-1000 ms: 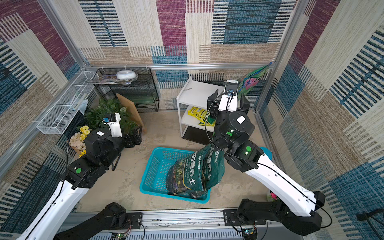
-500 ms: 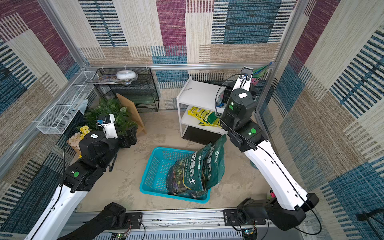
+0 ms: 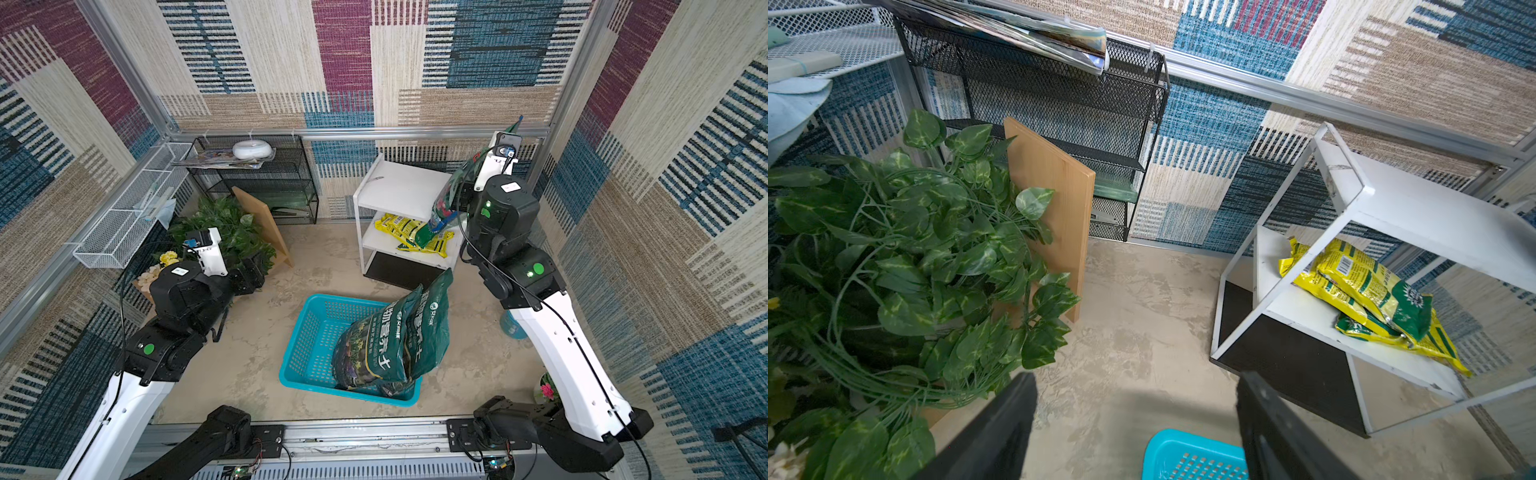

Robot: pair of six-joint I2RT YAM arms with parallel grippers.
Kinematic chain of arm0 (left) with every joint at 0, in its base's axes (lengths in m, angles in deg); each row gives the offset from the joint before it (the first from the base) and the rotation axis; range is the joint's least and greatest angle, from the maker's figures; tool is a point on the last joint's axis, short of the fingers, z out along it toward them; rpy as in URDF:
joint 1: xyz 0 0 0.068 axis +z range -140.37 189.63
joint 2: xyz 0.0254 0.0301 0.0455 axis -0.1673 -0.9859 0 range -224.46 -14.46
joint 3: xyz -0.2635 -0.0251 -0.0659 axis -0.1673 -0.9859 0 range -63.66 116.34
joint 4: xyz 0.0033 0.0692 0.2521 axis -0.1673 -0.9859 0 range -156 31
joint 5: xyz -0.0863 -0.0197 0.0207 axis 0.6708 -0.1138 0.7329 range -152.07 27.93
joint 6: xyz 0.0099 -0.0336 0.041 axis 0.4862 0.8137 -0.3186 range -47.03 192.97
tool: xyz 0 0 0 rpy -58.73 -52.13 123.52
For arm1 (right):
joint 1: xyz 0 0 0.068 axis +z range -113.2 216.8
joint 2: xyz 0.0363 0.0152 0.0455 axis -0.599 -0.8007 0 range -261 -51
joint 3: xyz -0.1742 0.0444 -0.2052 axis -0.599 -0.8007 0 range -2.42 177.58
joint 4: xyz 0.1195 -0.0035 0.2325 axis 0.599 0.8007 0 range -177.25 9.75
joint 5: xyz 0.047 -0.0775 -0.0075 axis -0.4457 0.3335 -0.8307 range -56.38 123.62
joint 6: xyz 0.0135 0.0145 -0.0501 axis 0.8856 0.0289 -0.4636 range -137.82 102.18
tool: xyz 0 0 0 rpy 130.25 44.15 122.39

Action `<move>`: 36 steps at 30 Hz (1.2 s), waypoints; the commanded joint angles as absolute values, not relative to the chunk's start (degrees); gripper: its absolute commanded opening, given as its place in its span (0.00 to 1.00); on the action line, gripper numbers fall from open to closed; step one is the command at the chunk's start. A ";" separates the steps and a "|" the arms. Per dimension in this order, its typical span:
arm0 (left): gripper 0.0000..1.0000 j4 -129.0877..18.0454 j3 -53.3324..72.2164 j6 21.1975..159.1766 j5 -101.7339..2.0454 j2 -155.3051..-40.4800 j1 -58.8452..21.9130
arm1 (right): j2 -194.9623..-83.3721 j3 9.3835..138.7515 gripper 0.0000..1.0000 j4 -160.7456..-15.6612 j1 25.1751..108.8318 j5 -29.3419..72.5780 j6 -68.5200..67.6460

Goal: Take down the fertilizer bag from the shelf
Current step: Pick up the fertilizer bag from the shelf, then place the fertilizer bag in the storage box.

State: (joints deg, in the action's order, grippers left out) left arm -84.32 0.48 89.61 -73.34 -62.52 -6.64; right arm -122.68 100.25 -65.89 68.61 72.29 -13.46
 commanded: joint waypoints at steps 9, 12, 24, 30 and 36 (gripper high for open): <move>0.79 -82.37 0.50 90.41 -72.62 -62.91 -3.81 | -125.47 100.34 0.00 -77.78 100.46 89.14 -26.61; 0.79 -82.37 0.50 90.37 -72.53 -62.95 -3.64 | -127.68 100.66 0.00 -85.89 109.25 95.48 -34.36; 0.79 -82.53 0.15 90.11 -73.45 -62.01 -3.44 | -130.21 93.96 0.00 -92.35 119.79 97.40 -32.88; 0.79 -82.62 0.01 90.11 -73.41 -61.81 -3.40 | -125.34 80.33 0.00 -94.20 119.79 95.63 -25.04; 0.79 -82.56 -0.03 90.02 -73.52 -61.92 -3.37 | -123.03 71.36 0.00 -95.20 119.70 94.97 -20.36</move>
State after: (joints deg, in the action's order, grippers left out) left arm -84.37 0.04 90.42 -72.77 -61.93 -3.47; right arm -123.86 72.95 -87.55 119.56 96.16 -24.24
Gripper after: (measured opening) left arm 0.790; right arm 0.068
